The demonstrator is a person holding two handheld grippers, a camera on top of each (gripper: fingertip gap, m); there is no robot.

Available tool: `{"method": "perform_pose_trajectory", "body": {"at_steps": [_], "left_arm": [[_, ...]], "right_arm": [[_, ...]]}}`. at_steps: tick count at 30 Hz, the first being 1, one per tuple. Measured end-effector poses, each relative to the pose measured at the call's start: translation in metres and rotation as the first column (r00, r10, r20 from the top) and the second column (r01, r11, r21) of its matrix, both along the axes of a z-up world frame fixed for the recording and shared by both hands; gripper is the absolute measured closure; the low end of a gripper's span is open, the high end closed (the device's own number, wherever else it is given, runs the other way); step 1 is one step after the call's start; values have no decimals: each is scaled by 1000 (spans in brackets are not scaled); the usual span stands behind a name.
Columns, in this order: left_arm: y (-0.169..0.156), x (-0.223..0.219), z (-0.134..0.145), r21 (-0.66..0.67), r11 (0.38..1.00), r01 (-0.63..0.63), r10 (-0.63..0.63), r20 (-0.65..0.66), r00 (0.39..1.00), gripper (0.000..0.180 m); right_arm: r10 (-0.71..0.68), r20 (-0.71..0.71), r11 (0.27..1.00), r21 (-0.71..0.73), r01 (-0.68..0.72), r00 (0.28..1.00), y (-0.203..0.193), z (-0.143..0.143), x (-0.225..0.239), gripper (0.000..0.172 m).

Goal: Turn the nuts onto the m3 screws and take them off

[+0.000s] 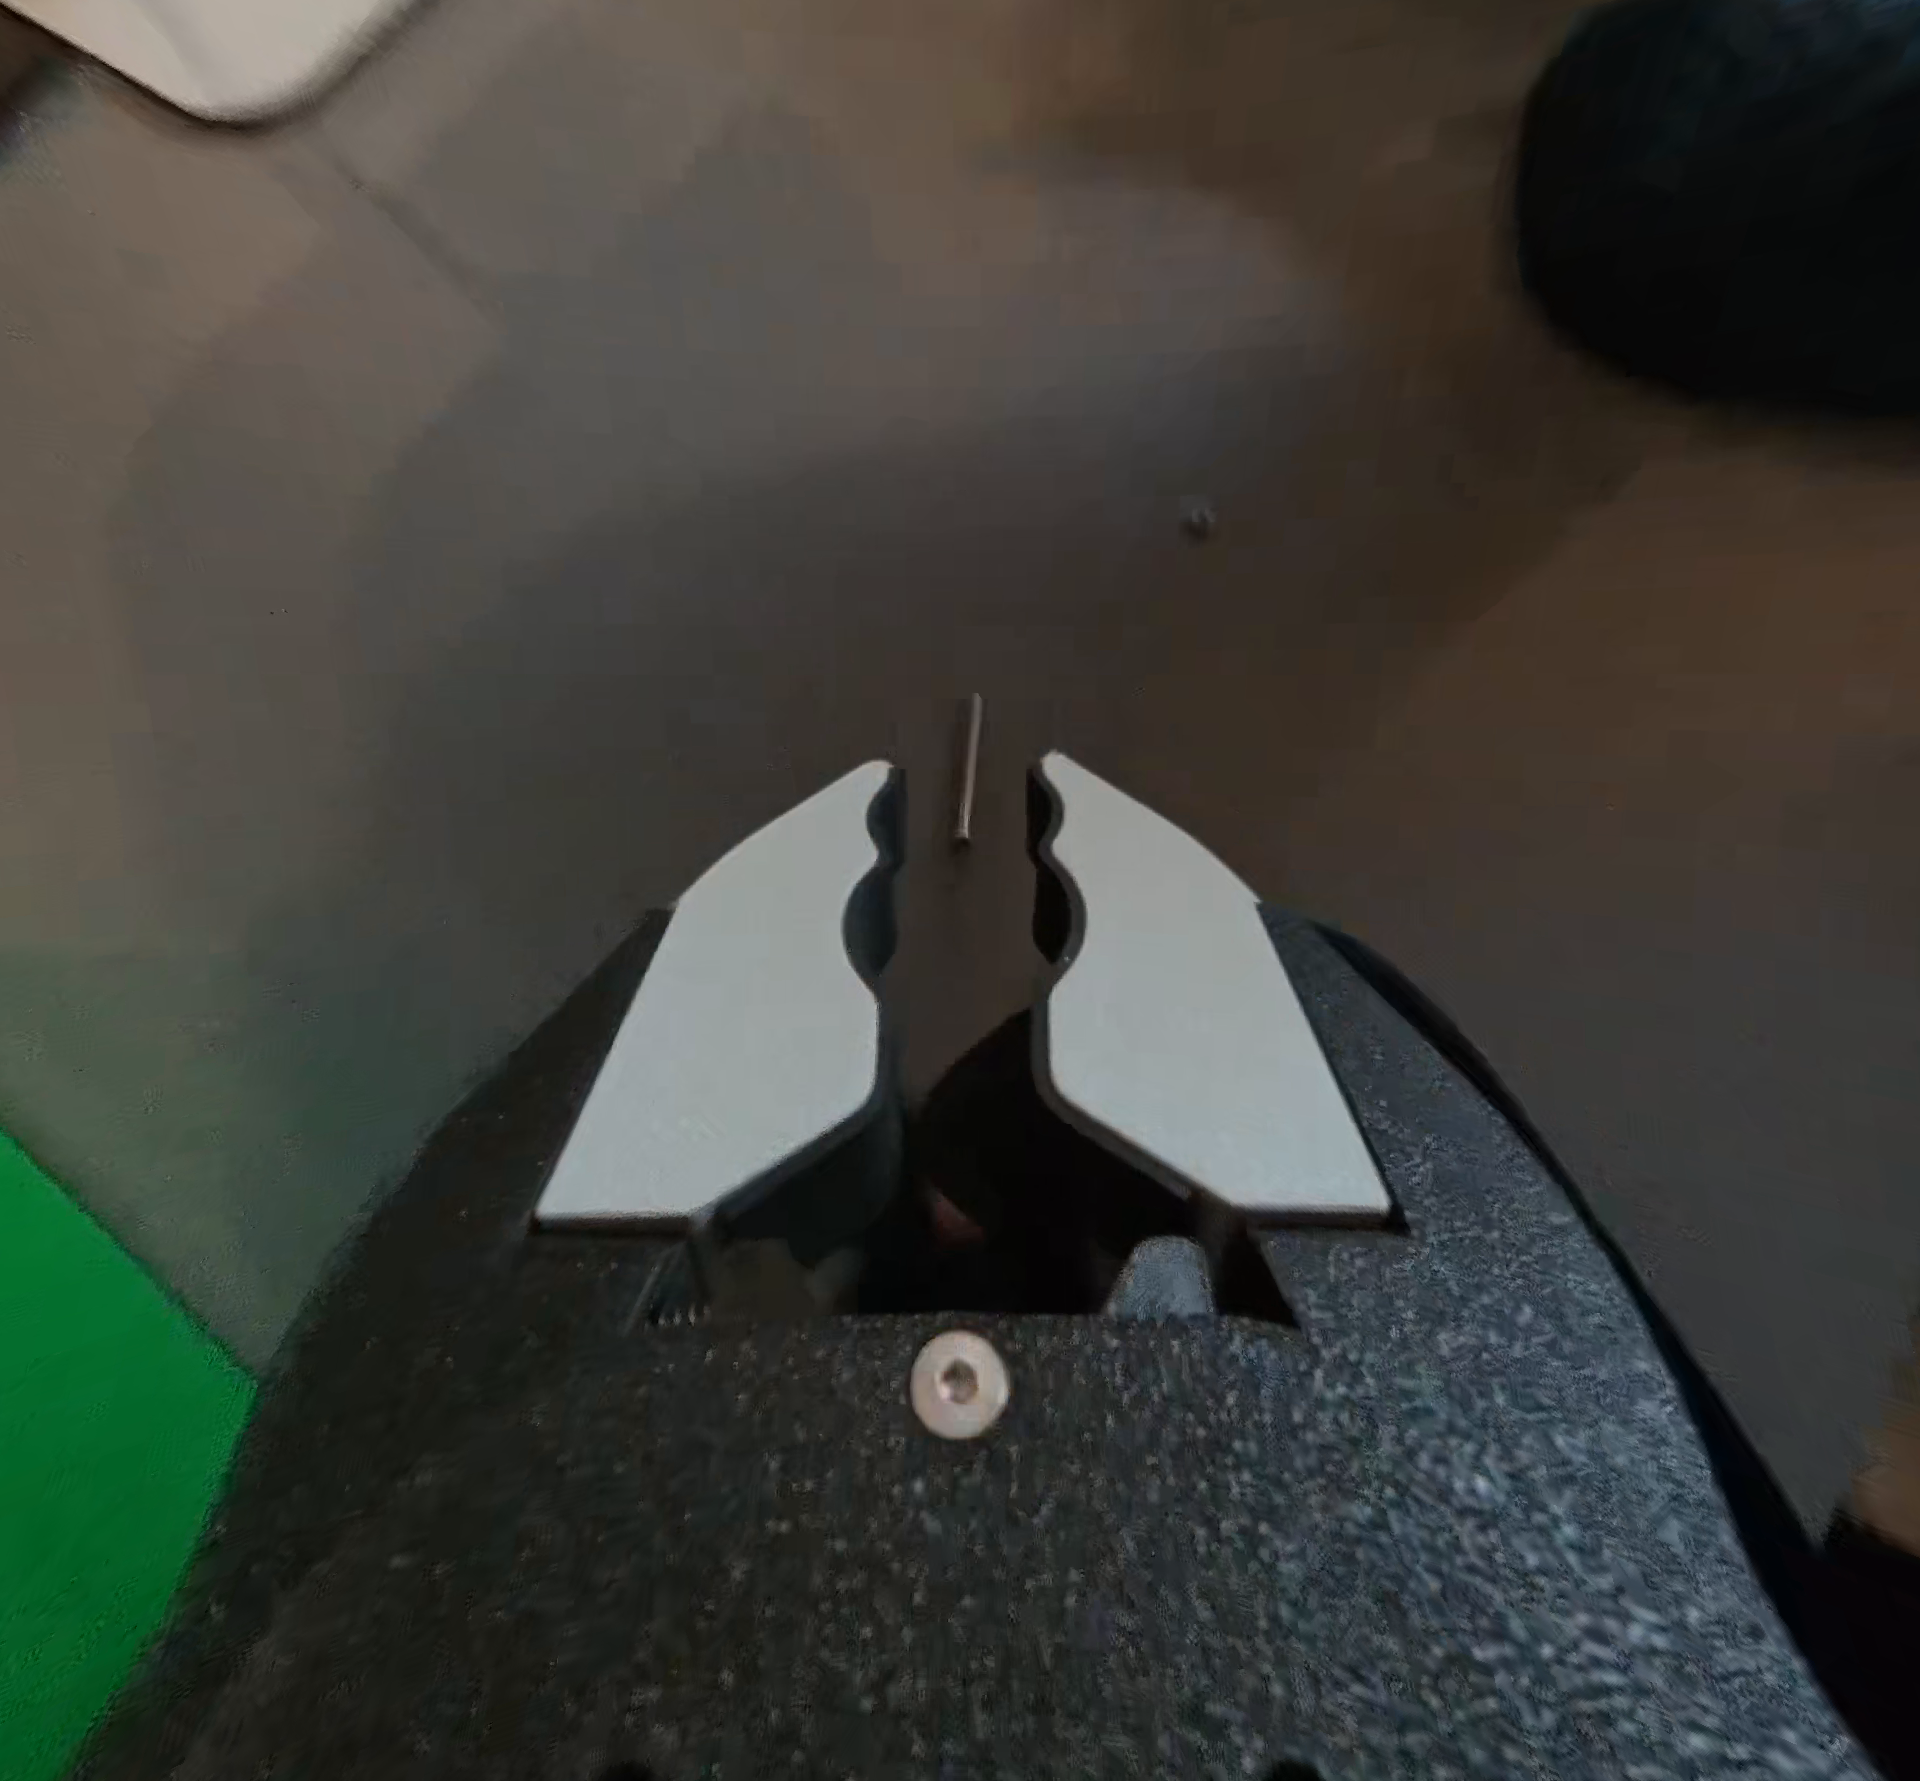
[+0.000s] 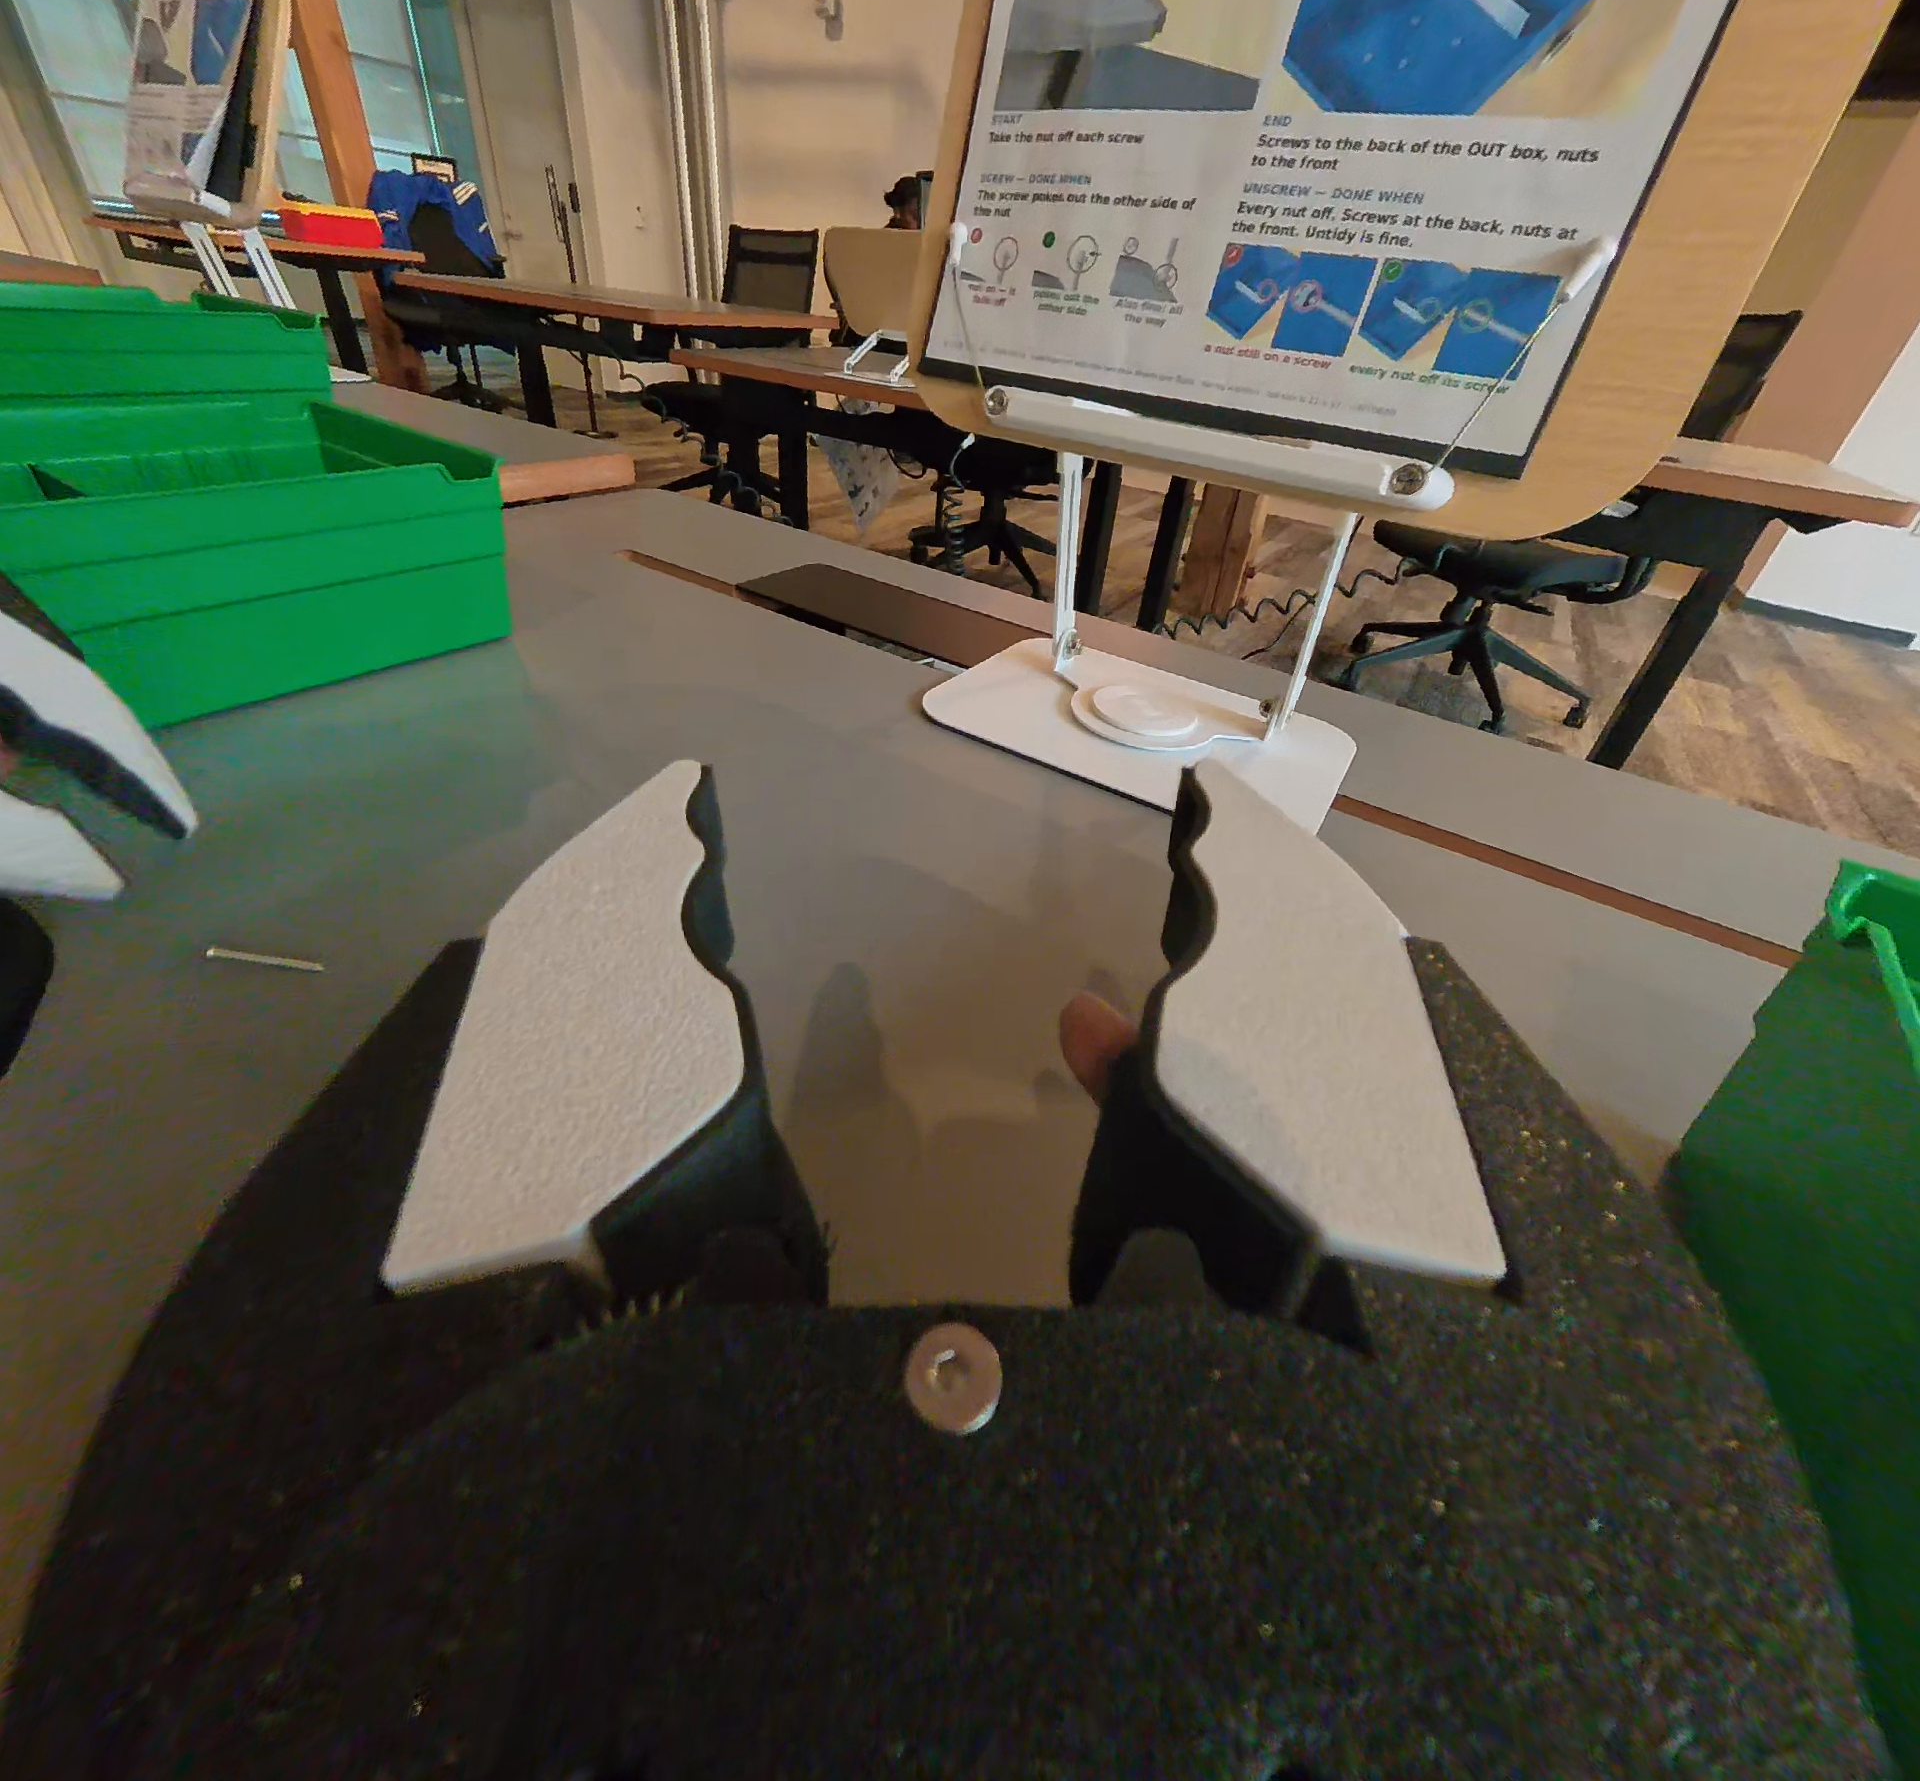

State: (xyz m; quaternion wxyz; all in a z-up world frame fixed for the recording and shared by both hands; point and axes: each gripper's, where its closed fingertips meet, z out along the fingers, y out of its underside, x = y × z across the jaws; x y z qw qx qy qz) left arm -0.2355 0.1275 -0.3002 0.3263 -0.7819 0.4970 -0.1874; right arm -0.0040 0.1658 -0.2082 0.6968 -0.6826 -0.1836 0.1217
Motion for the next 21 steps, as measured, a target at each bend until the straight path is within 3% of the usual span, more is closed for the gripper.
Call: {"method": "perform_pose_trajectory", "body": {"at_steps": [3, 7, 21], "left_arm": [[-3, -3, -22, -138, 990, 41, -57, -111, 992, 157], [1, -4, -33, -205, 976, 77, -116, -182, 976, 157], [5, -3, -41, -206, 972, 113, -167, -262, 951, 168]], "right_arm": [[-1, 1, 1000, 3, 1, 1000, 0, 1, 0, 90], [-6, -8, 1000, 5, 6, 1000, 0, 2, 2, 90], [-4, -5, 1000, 12, 4, 1000, -1, 3, 2, 89]]}}
